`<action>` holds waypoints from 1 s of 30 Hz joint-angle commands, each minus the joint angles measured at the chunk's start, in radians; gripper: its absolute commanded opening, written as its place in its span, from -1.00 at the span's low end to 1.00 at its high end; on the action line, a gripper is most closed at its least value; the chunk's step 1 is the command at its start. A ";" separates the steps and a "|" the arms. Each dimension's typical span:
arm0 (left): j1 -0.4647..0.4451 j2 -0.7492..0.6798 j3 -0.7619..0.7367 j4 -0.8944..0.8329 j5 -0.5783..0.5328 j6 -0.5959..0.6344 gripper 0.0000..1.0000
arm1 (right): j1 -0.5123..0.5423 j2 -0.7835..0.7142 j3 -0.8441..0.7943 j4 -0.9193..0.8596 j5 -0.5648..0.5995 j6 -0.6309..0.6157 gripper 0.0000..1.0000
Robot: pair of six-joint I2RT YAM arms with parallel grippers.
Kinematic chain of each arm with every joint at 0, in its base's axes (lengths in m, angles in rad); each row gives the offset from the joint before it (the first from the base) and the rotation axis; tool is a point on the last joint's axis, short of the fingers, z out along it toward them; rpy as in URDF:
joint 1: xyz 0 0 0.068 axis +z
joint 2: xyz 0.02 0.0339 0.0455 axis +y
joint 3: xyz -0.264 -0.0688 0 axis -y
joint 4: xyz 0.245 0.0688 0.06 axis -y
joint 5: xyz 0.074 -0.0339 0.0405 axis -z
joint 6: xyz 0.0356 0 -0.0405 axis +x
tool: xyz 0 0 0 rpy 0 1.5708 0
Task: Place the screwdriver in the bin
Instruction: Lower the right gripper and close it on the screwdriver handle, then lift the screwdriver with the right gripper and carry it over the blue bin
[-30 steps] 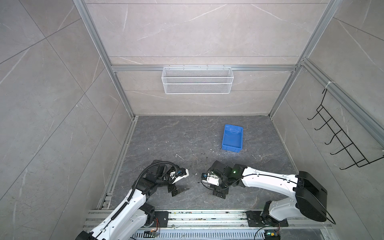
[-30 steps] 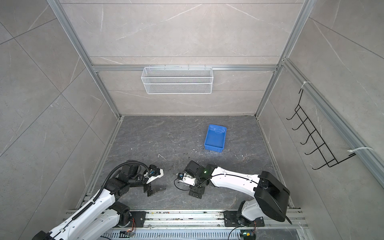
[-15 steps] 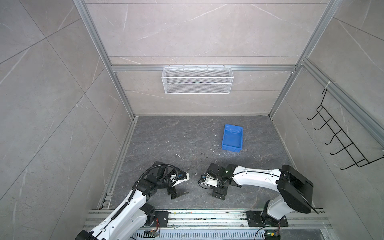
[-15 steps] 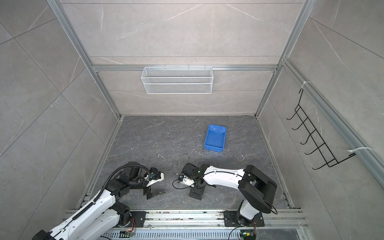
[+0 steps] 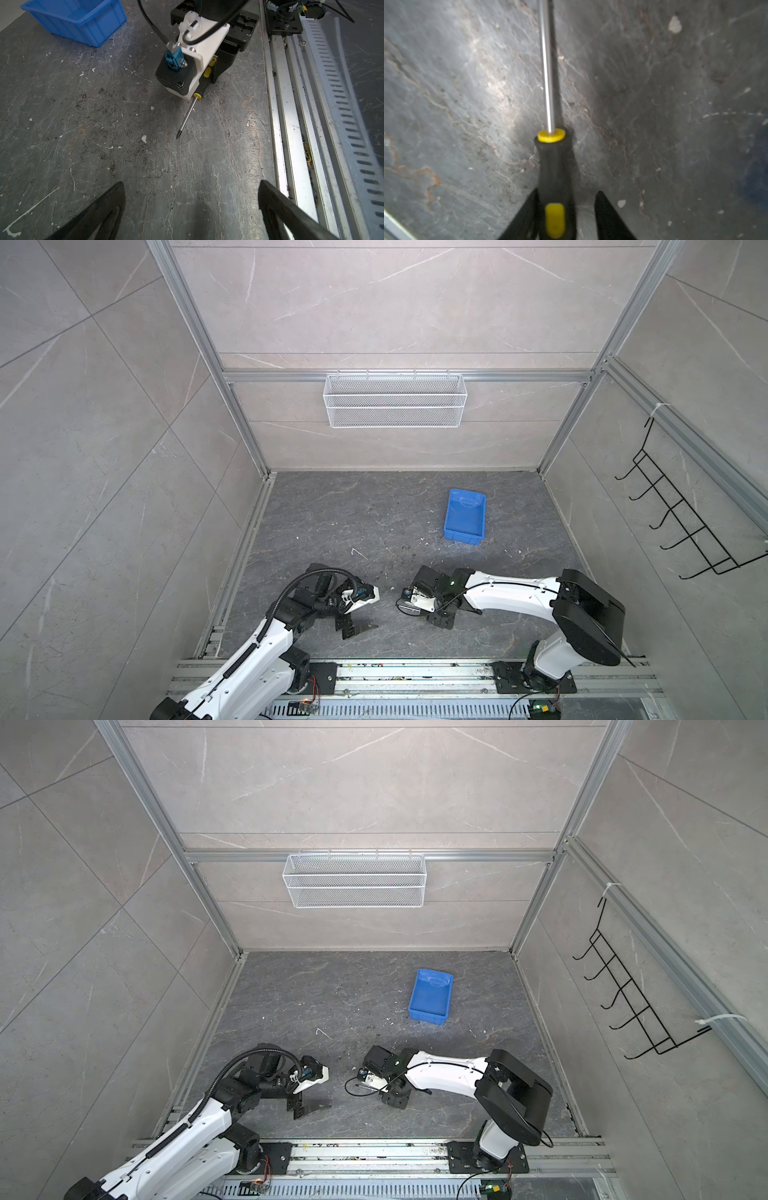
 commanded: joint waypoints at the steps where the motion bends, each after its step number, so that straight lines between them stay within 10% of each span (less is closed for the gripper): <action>1: -0.006 -0.003 0.005 -0.003 0.013 0.026 1.00 | 0.001 0.012 0.002 -0.003 0.028 0.004 -0.35; 10: -0.009 -0.005 0.000 0.006 0.006 0.023 1.00 | 0.001 -0.008 0.003 0.009 0.036 0.021 -1.00; 30: -0.011 0.021 0.048 0.112 -0.062 -0.047 1.00 | -0.037 -0.173 -0.016 0.064 0.108 0.186 -1.00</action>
